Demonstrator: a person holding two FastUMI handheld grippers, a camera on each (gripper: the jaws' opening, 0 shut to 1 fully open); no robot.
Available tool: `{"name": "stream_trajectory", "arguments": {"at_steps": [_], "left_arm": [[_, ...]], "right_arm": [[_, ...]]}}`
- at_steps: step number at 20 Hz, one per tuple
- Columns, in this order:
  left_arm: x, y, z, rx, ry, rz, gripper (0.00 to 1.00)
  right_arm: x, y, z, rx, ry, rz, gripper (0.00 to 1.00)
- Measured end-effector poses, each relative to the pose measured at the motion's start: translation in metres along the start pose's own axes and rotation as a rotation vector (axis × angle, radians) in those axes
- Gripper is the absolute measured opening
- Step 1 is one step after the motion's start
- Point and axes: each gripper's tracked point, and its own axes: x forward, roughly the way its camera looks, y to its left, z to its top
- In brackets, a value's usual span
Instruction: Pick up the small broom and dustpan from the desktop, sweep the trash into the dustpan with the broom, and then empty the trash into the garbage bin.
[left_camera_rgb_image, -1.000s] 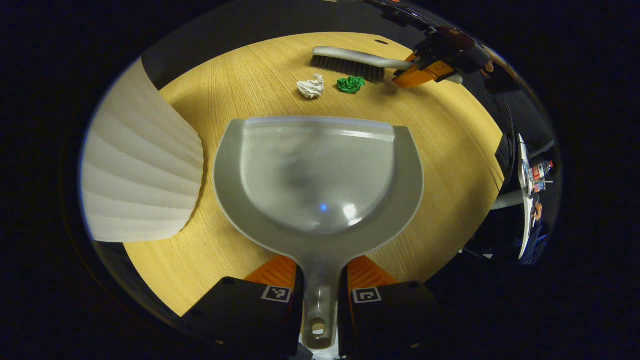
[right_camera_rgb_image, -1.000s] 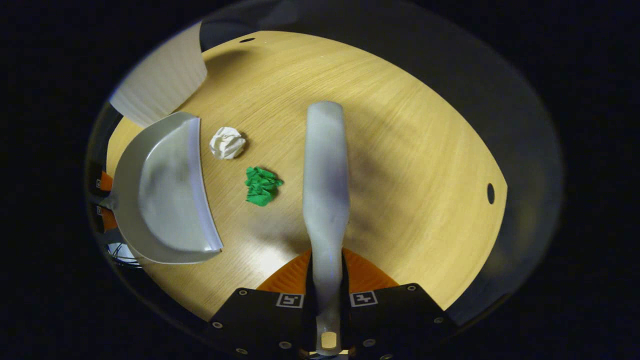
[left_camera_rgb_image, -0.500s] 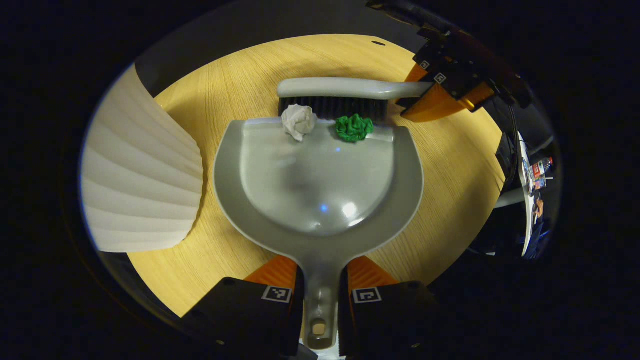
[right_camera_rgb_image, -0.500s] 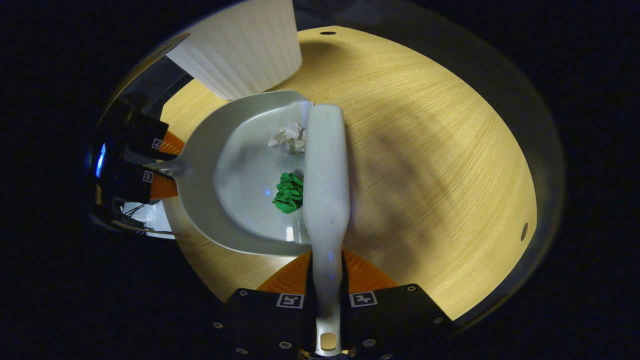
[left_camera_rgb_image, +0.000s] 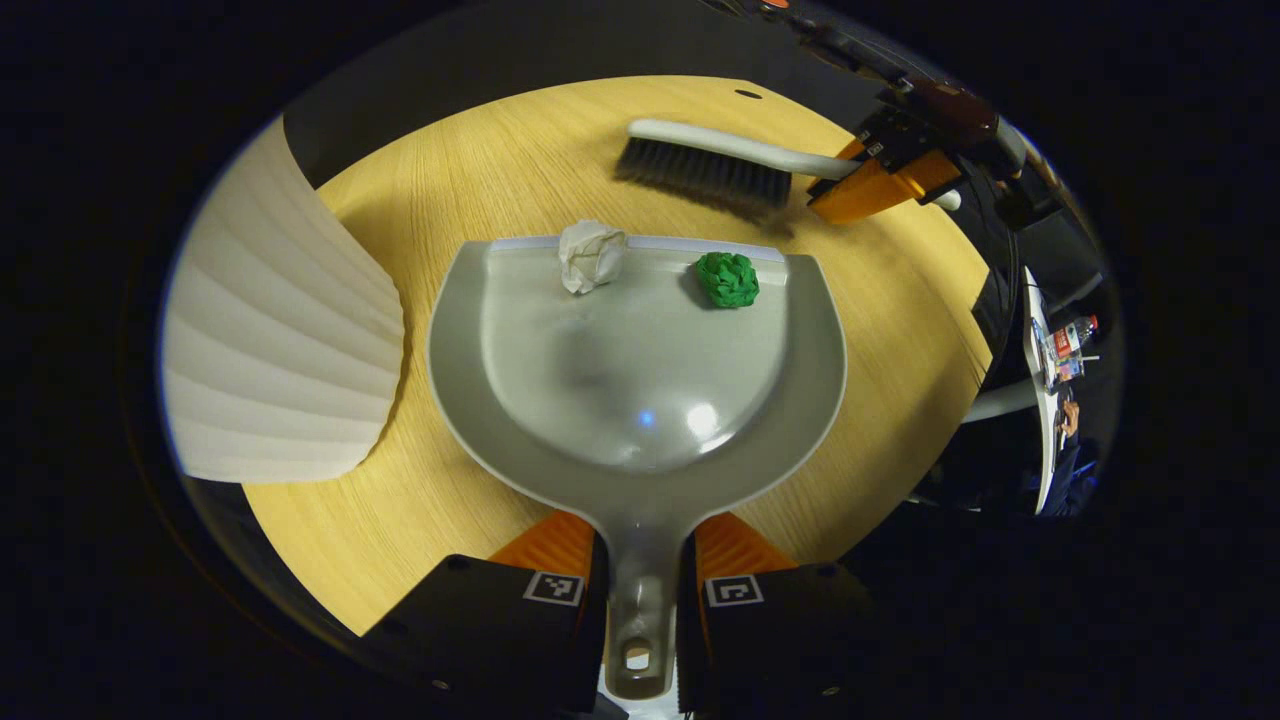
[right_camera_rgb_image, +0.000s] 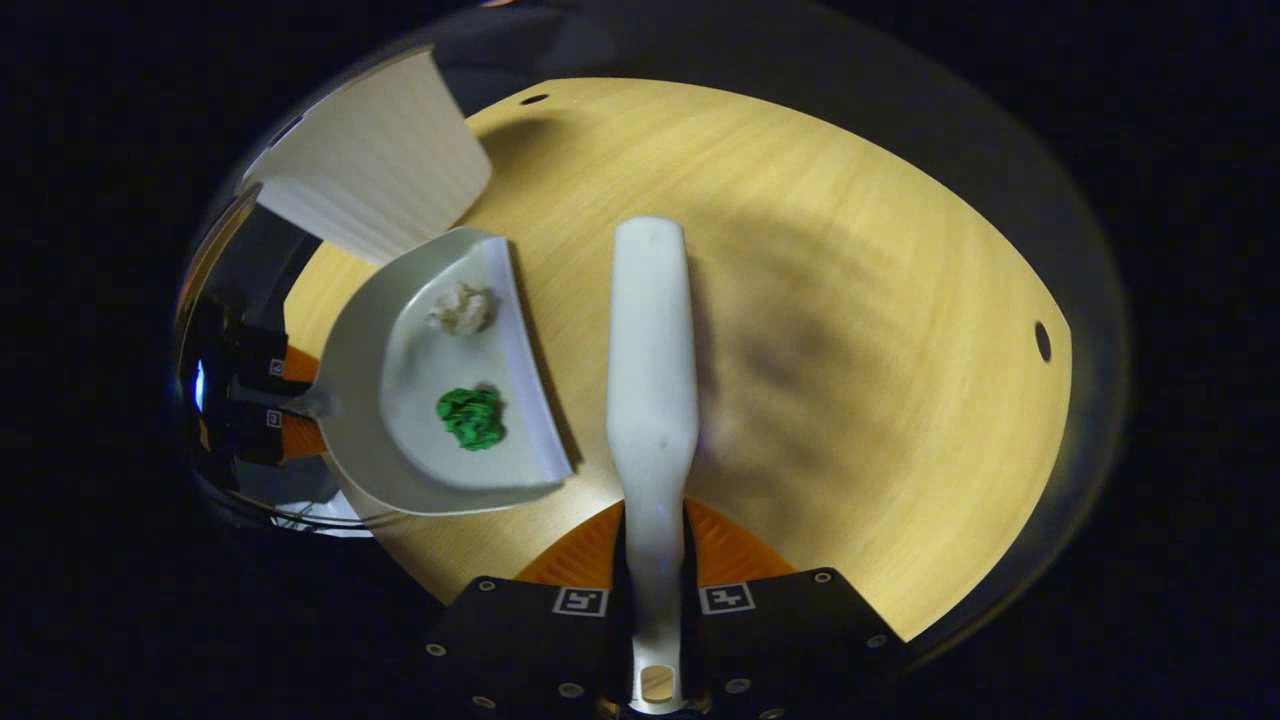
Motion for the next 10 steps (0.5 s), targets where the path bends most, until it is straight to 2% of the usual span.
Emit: {"name": "stream_trajectory", "arguments": {"at_steps": [4,6,7,10], "left_arm": [[-0.022,0.001,0.0,0.032,-0.026,-0.019,0.3],[-0.05,-0.006,0.0,0.06,-0.036,-0.03,0.3],[-0.061,-0.01,0.002,0.074,-0.04,-0.038,0.3],[-0.098,-0.018,0.004,0.135,-0.048,-0.04,0.3]], "right_arm": [[-0.006,-0.014,-0.024,0.106,-0.004,-0.075,0.18],[-0.005,-0.018,-0.04,0.105,0.023,-0.169,0.18],[-0.002,-0.017,-0.045,0.106,0.033,-0.184,0.18],[0.013,-0.003,-0.042,0.162,0.028,-0.146,0.18]]}}
